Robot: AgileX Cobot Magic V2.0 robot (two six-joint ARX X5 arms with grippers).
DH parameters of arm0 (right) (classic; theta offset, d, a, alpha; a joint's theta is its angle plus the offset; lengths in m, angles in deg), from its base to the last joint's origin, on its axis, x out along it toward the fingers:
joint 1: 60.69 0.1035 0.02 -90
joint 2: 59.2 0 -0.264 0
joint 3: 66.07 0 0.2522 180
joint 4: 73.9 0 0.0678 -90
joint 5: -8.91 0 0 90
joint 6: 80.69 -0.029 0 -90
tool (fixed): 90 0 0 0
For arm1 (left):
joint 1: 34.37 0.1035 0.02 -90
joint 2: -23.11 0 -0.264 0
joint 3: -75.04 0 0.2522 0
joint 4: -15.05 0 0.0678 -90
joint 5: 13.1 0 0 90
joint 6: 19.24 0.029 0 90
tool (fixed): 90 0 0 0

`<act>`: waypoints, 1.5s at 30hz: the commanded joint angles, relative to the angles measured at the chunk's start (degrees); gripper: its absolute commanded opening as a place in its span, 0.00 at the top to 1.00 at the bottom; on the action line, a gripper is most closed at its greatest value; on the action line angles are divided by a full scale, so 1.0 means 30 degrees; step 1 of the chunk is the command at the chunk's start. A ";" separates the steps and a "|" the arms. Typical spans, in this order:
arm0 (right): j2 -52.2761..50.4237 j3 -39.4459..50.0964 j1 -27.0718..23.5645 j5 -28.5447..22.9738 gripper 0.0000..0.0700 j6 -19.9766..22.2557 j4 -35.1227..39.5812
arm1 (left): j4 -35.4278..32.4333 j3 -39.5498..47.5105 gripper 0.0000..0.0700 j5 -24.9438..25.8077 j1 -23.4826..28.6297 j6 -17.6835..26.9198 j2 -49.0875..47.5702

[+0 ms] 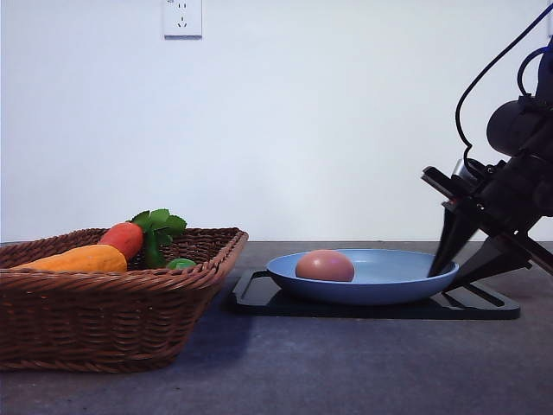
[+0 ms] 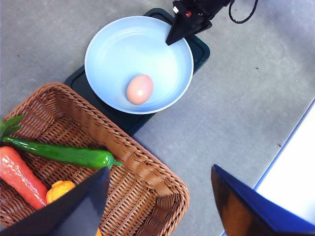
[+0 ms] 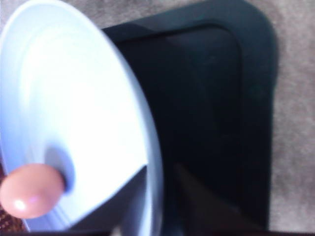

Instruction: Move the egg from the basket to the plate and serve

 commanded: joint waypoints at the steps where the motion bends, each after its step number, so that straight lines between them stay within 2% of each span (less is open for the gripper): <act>1: 0.0252 -0.0336 -0.0064 -0.0063 0.66 0.0284 0.0145 | -0.0116 -0.0525 0.40 -0.0051 -0.0095 -0.0036 0.0109; 5: -0.0243 -0.0355 -0.0411 -0.0049 0.66 0.0277 -0.0081 | -0.0296 -0.0525 0.41 -0.0131 -0.0031 -0.0036 0.0109; 11: -0.2673 -0.0355 -0.1184 -0.0075 0.67 0.0674 -0.1412 | -0.0691 -0.0525 0.62 -0.2121 0.0554 -0.0029 0.0109; 14: -0.4716 -0.0355 -0.1358 -0.0297 0.81 0.1749 -0.2529 | -0.1046 -0.0525 0.80 -0.2688 0.1094 -0.0029 0.0109; 17: -0.6964 -0.0355 -0.1252 -0.1438 0.95 0.3098 -0.3765 | -0.1244 -0.0525 1.00 -0.2696 0.1885 0.0174 0.0109; 21: -0.9942 -0.0355 -0.0304 -0.4226 1.00 0.4281 -0.5011 | -0.1600 -0.0510 1.00 -0.2696 0.3120 0.0393 0.0109; 26: -1.3390 -0.0324 0.1943 -0.9097 1.00 0.4774 -0.5385 | -0.2683 -0.0307 1.00 -0.2695 0.4693 0.0406 -0.0123; 29: -1.5042 -0.0262 0.3480 -1.1821 1.00 0.4801 -0.5091 | -0.4220 0.0677 1.00 -0.2688 0.5391 0.0525 -0.0857; 32: -1.6378 0.0165 0.5048 -1.4082 1.00 0.4808 -0.4362 | -0.6534 0.2838 1.00 -0.2688 0.5775 0.0532 -0.2260; 38: -1.8884 0.3630 0.7303 -1.7359 1.00 0.4808 -0.0679 | -1.1884 0.9370 1.00 -0.2688 0.6441 0.0460 -0.6158; 45: -2.1219 1.0692 0.8309 -1.7694 1.00 0.4784 0.6801 | -1.6063 1.6295 1.00 -0.2686 0.6499 0.0022 -1.0480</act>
